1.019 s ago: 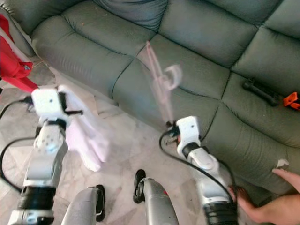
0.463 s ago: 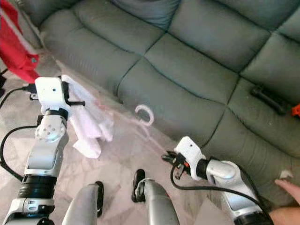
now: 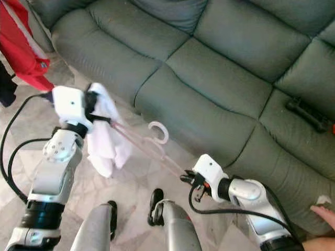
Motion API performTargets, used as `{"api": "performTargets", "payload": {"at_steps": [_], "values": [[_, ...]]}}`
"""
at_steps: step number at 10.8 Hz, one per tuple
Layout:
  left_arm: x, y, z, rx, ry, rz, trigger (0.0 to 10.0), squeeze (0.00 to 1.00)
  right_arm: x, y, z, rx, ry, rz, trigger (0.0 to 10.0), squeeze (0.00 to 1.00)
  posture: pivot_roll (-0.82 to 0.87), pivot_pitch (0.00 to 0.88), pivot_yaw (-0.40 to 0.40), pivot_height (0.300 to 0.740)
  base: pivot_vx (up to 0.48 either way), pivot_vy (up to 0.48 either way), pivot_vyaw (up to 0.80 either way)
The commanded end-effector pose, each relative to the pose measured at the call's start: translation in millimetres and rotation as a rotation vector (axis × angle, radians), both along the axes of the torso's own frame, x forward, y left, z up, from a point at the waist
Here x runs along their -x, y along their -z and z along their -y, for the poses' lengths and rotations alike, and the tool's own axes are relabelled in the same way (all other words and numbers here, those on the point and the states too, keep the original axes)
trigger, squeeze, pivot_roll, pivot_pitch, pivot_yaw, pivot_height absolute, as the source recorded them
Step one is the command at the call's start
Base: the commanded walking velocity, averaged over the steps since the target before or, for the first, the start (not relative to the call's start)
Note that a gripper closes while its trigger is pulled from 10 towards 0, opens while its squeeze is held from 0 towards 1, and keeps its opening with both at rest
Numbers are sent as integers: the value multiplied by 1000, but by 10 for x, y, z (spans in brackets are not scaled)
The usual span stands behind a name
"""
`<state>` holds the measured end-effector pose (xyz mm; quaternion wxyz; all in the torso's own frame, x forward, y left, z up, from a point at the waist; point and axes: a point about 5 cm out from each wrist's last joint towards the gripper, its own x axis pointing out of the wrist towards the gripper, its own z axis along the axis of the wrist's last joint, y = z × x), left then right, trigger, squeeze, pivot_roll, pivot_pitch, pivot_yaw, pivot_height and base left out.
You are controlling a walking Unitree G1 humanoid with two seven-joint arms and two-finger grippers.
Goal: Hang hanger
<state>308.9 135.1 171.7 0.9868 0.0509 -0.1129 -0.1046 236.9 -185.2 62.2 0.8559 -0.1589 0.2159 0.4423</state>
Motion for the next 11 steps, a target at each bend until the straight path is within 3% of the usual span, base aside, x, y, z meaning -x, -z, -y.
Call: {"api": "performTargets", "payload": {"at_steps": [1, 3, 6, 8, 9, 11], "values": [[69, -116, 102, -7, 85, 62, 10000, 0, 18, 42, 66, 26, 18, -8, 10000, 0, 21, 294, -86, 740, 0, 0, 0], [97, -144, 126, -39, 119, 72, 10000, 0, -65, 33, 96, 37, 93, 42, 10000, 0, 21, 297, -88, 740, 0, 0, 0], [144, -473, 246, 94, 208, 114, 10000, 0, -385, 53, 399, -74, 583, 72, 10000, 0, 30, 303, -98, 740, 0, 0, 0], [89, -519, 215, 114, 131, 112, 10000, 0, -511, 16, 483, -113, 748, 103, 10000, 0, 30, 303, -98, 740, 0, 0, 0], [127, -601, 280, 192, 161, 88, 10000, 0, -510, 121, 523, -154, 863, 38, 10000, 0, 29, 305, -99, 740, 0, 0, 0], [164, -642, 378, 241, 232, 61, 10000, 0, -442, 273, 651, -202, 1024, -94, 10000, 0, 28, 308, -99, 740, 0, 0, 0]]}}
